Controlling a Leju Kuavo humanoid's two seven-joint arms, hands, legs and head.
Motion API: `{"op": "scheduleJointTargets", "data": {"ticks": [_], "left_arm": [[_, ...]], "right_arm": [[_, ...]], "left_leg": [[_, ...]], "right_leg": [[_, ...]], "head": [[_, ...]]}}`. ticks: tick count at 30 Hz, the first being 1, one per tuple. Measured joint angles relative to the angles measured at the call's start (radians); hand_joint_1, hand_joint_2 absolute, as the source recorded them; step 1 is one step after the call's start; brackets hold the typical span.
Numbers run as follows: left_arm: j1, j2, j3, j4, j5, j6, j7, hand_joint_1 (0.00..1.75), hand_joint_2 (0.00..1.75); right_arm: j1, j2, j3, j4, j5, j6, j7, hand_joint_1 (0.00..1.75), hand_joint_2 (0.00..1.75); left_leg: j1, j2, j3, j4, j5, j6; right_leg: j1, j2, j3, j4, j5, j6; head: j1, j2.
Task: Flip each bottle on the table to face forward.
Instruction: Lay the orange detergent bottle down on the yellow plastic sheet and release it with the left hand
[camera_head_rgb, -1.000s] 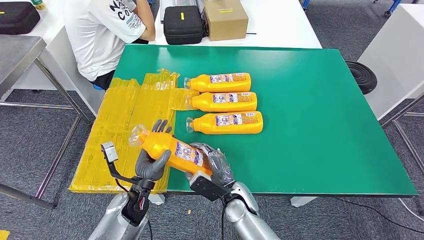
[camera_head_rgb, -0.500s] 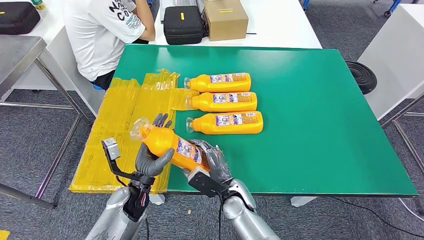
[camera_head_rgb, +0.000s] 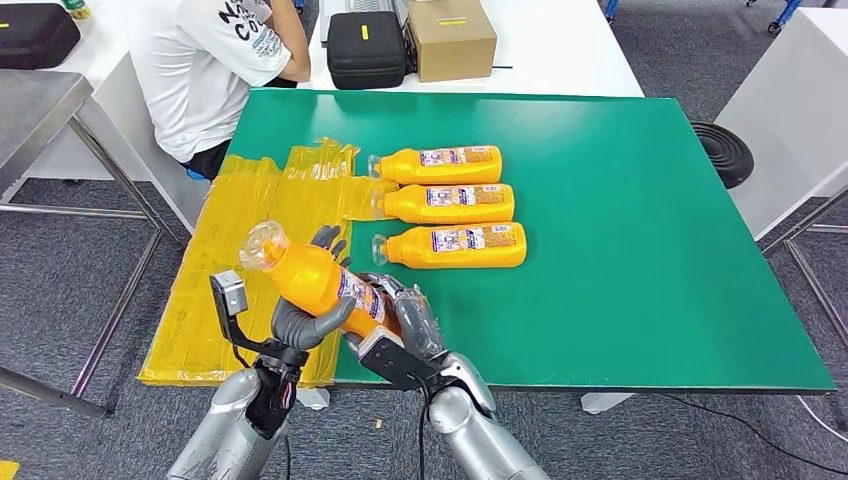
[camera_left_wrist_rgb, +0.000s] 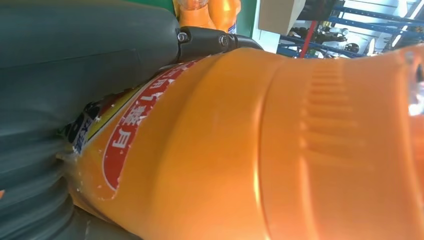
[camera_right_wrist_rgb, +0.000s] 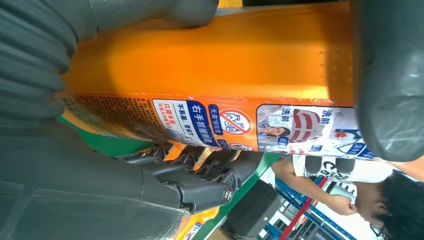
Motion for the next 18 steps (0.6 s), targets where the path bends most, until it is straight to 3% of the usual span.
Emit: {"op": "scheduleJointTargets", "data": {"ticks": [4, 8, 9, 18], "left_arm": [[0.000, 0.000, 0.000, 0.000, -0.002, 0.001, 0.000, 0.07, 1.75], [0.002, 0.000, 0.001, 0.000, -0.006, 0.009, 0.000, 1.61, 1.75], [0.003, 0.000, 0.001, 0.000, -0.008, 0.011, 0.000, 1.71, 1.75], [0.014, 0.001, 0.028, -0.009, 0.006, 0.014, -0.004, 1.72, 1.75]], "right_arm": [[-0.002, 0.001, 0.001, 0.001, 0.000, 0.001, 0.000, 1.75, 1.75], [-0.005, 0.001, 0.003, 0.008, -0.001, 0.005, 0.000, 1.75, 1.75], [-0.008, 0.001, 0.004, 0.011, -0.002, 0.006, 0.000, 1.75, 1.75], [-0.030, 0.001, 0.021, 0.040, -0.001, 0.010, 0.002, 1.75, 1.75]], "left_leg": [[0.000, 0.000, 0.000, 0.000, 0.000, 0.000], [0.000, 0.000, 0.000, 0.000, 0.000, 0.000], [0.000, 0.000, 0.000, 0.000, 0.000, 0.000], [0.000, 0.000, 0.000, 0.000, 0.000, 0.000]], "right_leg": [[0.000, 0.000, 0.000, 0.000, 0.000, 0.000], [0.000, 0.000, 0.000, 0.000, 0.000, 0.000], [0.000, 0.000, 0.000, 0.000, 0.000, 0.000], [0.000, 0.000, 0.000, 0.000, 0.000, 0.000]], "head": [[0.000, 0.000], [0.000, 0.000], [0.000, 0.000], [0.000, 0.000]]}}
